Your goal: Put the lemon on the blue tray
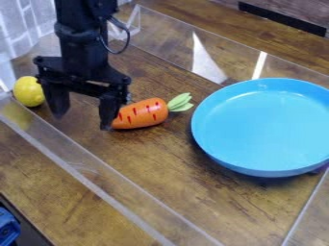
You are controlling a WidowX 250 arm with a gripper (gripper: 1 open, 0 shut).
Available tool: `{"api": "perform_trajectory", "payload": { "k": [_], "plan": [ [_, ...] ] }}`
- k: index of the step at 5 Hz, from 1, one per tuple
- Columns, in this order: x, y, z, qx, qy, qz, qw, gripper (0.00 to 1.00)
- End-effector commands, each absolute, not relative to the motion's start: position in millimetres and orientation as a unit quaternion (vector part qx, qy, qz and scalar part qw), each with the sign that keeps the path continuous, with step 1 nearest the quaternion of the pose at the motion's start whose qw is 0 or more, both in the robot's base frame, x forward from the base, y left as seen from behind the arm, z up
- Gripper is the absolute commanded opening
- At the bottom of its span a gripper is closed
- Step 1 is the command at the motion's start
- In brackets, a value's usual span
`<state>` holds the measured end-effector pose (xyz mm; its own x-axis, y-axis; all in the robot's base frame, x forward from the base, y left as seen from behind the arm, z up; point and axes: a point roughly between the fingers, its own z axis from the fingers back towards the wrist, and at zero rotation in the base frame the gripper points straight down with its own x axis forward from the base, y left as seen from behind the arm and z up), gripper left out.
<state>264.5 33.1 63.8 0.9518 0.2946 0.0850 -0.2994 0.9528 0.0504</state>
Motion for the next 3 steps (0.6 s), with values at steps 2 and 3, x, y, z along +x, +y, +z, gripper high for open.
{"api": "perform_trajectory", "payload": {
  "k": [2,3],
  "plan": [
    [278.7,41.8,64.6,0.027,-0.076,0.172,0.982,1.00],
    [271.7,52.5,63.1,0.023,-0.078,0.155,0.985,1.00]
  ]
}}
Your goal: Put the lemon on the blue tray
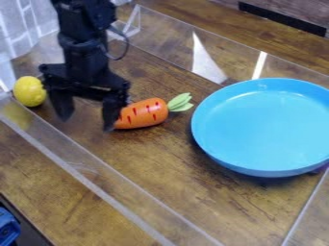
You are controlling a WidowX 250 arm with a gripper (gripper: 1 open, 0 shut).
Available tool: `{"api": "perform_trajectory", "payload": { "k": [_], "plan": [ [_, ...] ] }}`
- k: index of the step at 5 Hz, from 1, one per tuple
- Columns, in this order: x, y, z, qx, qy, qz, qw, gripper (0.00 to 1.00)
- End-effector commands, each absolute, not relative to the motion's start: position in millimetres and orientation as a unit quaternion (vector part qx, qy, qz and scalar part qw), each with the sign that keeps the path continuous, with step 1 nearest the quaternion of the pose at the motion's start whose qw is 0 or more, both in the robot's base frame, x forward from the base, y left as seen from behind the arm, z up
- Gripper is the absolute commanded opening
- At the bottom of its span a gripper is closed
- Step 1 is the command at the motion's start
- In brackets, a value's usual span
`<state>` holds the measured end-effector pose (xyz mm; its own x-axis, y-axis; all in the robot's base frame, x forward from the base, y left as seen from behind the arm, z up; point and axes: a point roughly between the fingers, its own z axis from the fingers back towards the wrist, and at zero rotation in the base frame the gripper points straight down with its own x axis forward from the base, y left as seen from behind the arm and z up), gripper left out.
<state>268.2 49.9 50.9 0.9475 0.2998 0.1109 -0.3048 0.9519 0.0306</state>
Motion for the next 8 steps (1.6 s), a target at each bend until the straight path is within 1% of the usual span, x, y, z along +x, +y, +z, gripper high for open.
{"api": "perform_trajectory", "payload": {
  "k": [1,2,3,4,5,6,7,8],
  "plan": [
    [263.5,78.5,65.2,0.013,-0.090,0.138,0.986,1.00],
    [257.4,102.8,67.7,0.003,-0.099,0.104,0.990,1.00],
    [259.1,123.3,68.9,-0.004,-0.104,0.076,0.992,1.00],
    [262.9,145.3,78.8,-0.012,-0.111,0.071,0.991,1.00],
    [265.6,168.0,82.0,-0.015,-0.119,0.090,0.989,1.00],
    [272.7,190.1,77.5,-0.017,-0.120,0.118,0.986,1.00],
    [281.0,196.7,73.3,-0.019,-0.117,0.127,0.985,1.00],
    [289.8,194.4,66.1,-0.019,-0.116,0.137,0.984,1.00]
  ]
}}
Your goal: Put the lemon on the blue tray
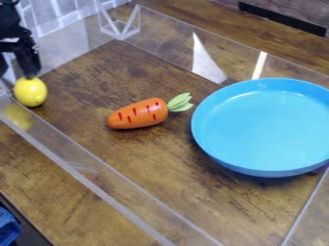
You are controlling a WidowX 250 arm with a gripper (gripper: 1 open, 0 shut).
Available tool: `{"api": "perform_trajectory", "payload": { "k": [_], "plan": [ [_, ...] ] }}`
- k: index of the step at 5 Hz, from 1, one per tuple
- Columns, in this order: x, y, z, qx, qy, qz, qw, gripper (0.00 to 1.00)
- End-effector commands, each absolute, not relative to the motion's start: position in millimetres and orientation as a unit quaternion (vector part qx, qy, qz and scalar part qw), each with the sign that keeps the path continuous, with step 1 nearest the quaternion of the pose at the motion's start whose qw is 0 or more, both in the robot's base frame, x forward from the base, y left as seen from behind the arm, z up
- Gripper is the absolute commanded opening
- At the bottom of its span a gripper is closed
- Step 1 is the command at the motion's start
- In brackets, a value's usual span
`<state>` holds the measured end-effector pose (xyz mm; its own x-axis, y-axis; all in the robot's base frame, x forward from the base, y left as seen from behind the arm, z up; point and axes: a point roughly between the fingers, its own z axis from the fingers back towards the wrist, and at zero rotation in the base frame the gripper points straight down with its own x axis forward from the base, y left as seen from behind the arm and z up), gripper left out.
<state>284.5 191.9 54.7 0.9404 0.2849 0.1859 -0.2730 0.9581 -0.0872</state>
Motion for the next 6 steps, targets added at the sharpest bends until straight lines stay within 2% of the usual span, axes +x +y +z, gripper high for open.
{"api": "perform_trajectory", "payload": {
  "k": [1,4,6],
  "plan": [
    [291.1,189.4,57.5,-0.022,-0.114,0.134,0.984,1.00],
    [284.1,188.1,32.6,-0.029,-0.104,0.126,0.986,1.00],
    [280.6,201.1,25.9,-0.030,-0.099,0.122,0.987,1.00]
  ]
}}
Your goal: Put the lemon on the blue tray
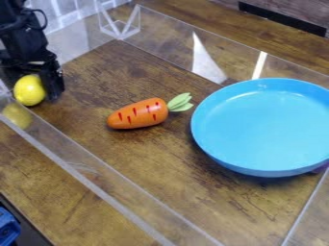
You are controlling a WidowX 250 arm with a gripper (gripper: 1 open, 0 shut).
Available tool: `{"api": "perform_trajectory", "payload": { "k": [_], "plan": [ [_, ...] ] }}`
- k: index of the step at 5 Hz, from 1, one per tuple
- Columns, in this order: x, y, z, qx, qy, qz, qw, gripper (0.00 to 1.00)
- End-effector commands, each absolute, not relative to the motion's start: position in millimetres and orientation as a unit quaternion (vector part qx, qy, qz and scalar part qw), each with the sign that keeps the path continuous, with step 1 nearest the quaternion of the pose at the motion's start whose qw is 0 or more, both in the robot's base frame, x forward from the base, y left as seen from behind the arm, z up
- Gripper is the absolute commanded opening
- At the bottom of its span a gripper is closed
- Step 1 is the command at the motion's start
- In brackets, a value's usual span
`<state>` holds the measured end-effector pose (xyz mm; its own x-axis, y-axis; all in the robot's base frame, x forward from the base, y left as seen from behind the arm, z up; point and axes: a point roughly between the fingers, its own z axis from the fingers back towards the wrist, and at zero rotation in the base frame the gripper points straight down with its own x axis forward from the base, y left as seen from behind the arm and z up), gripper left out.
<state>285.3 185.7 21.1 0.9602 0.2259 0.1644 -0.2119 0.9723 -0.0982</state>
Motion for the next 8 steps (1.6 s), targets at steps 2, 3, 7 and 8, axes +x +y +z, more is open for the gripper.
{"api": "perform_trajectory", "payload": {
  "k": [2,3,7,8],
  "plan": [
    [289.1,198.2,33.5,-0.032,-0.095,0.126,0.987,1.00],
    [298.6,194.1,44.8,-0.034,-0.094,0.135,0.986,1.00],
    [282.1,185.4,46.2,-0.025,-0.088,0.155,0.984,0.00],
    [284.1,175.2,56.1,-0.023,-0.085,0.131,0.987,0.00]
  ]
}}
